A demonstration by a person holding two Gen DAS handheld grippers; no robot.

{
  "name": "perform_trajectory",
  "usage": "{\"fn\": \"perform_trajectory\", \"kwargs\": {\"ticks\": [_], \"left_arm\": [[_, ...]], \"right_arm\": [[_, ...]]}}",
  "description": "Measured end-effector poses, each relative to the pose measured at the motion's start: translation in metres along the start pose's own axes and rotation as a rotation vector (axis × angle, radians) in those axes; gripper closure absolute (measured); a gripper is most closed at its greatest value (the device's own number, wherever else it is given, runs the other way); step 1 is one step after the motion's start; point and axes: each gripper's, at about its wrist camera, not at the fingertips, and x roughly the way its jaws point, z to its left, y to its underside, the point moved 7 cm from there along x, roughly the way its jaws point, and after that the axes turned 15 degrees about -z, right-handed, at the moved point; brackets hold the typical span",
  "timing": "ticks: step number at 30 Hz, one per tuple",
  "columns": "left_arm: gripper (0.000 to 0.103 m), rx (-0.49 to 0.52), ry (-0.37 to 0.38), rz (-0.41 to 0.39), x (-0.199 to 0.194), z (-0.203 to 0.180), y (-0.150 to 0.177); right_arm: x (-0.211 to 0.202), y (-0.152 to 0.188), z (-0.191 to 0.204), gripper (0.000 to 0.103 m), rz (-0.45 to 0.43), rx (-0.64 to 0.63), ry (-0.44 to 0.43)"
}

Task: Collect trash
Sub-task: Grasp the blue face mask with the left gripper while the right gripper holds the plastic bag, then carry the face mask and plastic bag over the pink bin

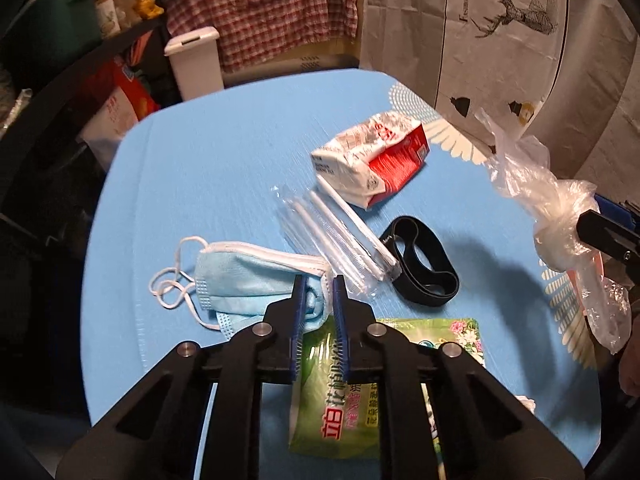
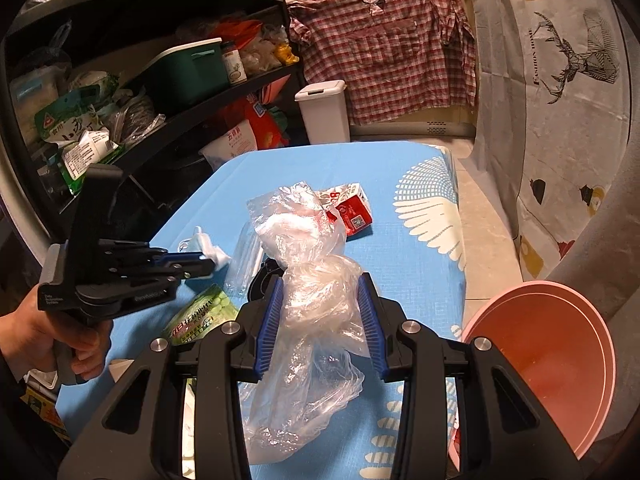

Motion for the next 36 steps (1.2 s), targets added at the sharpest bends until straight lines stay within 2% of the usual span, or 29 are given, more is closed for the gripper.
{"fn": "perform_trajectory", "kwargs": {"ticks": [11,17,25,30,36], "left_arm": [[0.089,-0.025,-0.026,-0.109,-0.051,0.0,-0.027],[0.089,-0.03,-0.007,-0.176,-0.081,-0.011,-0.042],[0.089,-0.013,0.013,-0.228,-0.101,-0.034,-0.05],[0.089,-0.012,0.025,-0.256,-0.111,-0.043,-0.056],[0.089,-0.021,0.029,-0.268,-0.112,-0.049,-0.057]], "right_arm": [[-0.038,-0.018,-0.001,0.064,-0.06,-0.006,0.032],[-0.068,-0.039,-0.003,0.064,-0.099,-0.033,0.048],[-0.101,-0.058,-0.012,0.064,-0.134,-0.039,0.083],[-0.12,-0.071,-0.02,0.064,-0.169,-0.088,0.107],[-0.134,-0.077,-0.055,0.064,-0.197,-0.099,0.161]]}}
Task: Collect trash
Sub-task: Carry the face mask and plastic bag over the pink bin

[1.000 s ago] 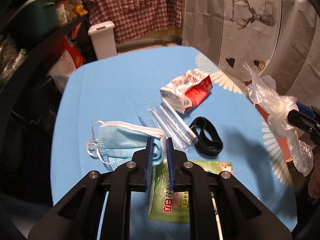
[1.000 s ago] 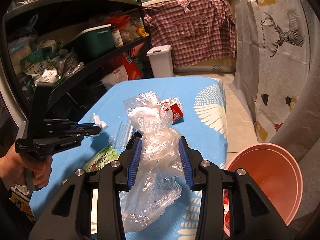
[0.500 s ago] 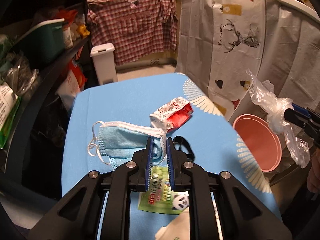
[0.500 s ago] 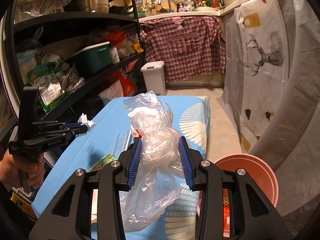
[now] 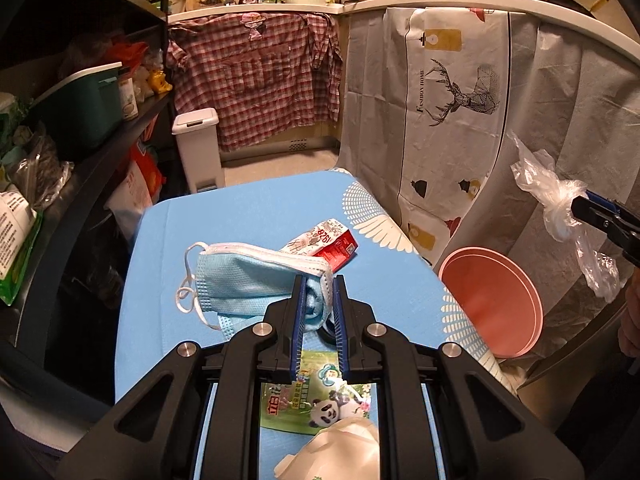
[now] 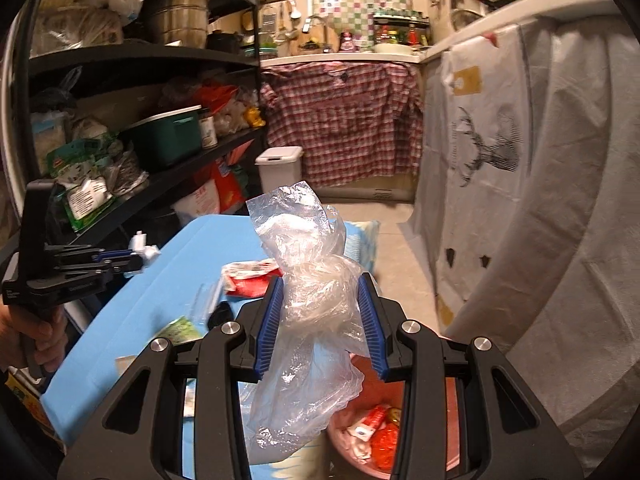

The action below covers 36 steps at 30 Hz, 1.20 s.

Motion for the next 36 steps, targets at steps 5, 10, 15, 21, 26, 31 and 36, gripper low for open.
{"fn": "perform_trajectory", "kwargs": {"ticks": [5,10,15,21,26,31,36], "left_arm": [[0.089,-0.007,0.002,0.0,0.005,-0.006,-0.002],[0.089,0.0,0.011,0.002,0.011,-0.015,-0.003],[0.089,0.018,0.032,0.006,0.02,-0.03,-0.003],[0.089,0.033,0.059,0.015,0.032,-0.051,-0.004],[0.089,0.044,0.087,0.016,0.041,-0.072,-0.004],[0.089,0.056,0.114,0.02,0.049,-0.09,-0.003],[0.089,0.072,0.14,0.027,0.058,-0.109,0.0]], "right_arm": [[0.006,0.017,-0.032,0.064,0.019,0.071,0.055],[0.007,0.025,-0.046,0.064,0.026,0.085,0.082],[0.01,0.031,-0.054,0.064,0.035,0.085,0.099],[0.013,0.036,-0.058,0.064,0.052,0.081,0.106],[0.015,0.039,-0.067,0.064,0.062,0.093,0.123],[0.016,0.043,-0.076,0.064,0.071,0.103,0.14],[0.015,0.047,-0.083,0.064,0.079,0.105,0.154]]}}
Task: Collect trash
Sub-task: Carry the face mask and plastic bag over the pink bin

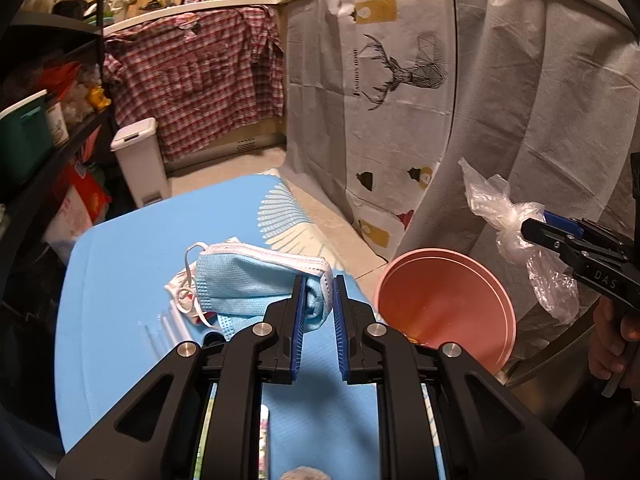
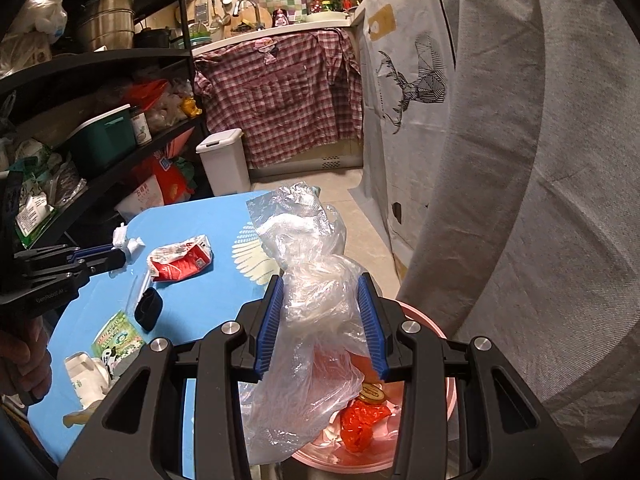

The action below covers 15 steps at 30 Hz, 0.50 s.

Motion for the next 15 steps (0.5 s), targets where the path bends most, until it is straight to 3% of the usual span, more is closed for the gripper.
{"fn": "perform_trajectory", "kwargs": {"ticks": [15], "left_arm": [[0.089,0.017,0.05,0.016,0.024,-0.034,0.0]], "right_arm": [[0.003,0.003,-0.018,0.064,0.012,0.015,0.035]]}}
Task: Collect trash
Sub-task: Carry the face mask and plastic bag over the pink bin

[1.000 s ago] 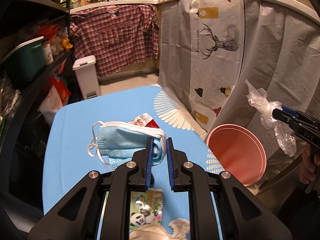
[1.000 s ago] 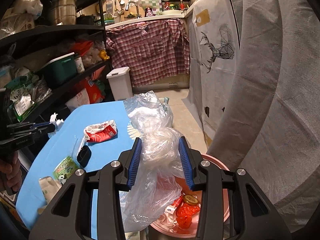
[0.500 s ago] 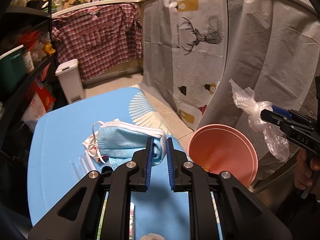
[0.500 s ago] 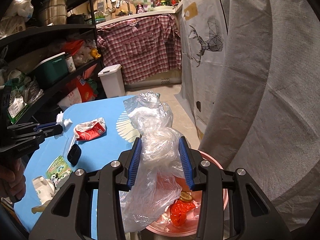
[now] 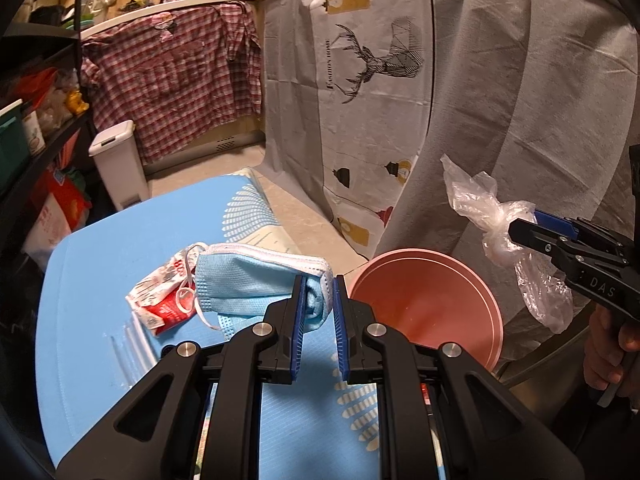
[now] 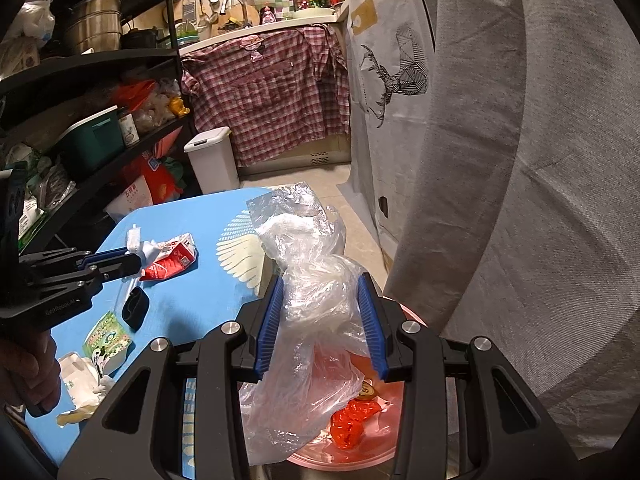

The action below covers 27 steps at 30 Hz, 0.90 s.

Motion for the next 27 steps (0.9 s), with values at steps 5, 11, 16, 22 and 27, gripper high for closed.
{"fn": "perform_trajectory", "kwargs": {"ticks": [5,11,16,22,27], "left_arm": [[0.089,0.01,0.033,0.017,0.008,-0.012,0.004],[0.089,0.035,0.098,0.056,0.019,-0.03,0.014],[0.089,0.043,0.166,0.063,0.029,-0.051,0.019],[0.089,0.064,0.211,0.092,0.041,-0.072,0.028],[0.089,0.077,0.233,0.108,0.048,-0.082,0.033]], "right_arm": [[0.003,0.003,-0.008,0.064,0.013,0.008,0.022],[0.003,0.005,-0.021,0.064,0.027,0.039,0.043],[0.008,0.01,-0.031,0.064,0.051,0.07,0.059],[0.015,0.017,-0.039,0.063,0.088,0.09,0.068],[0.018,0.02,-0.044,0.063,0.098,0.098,0.076]]}}
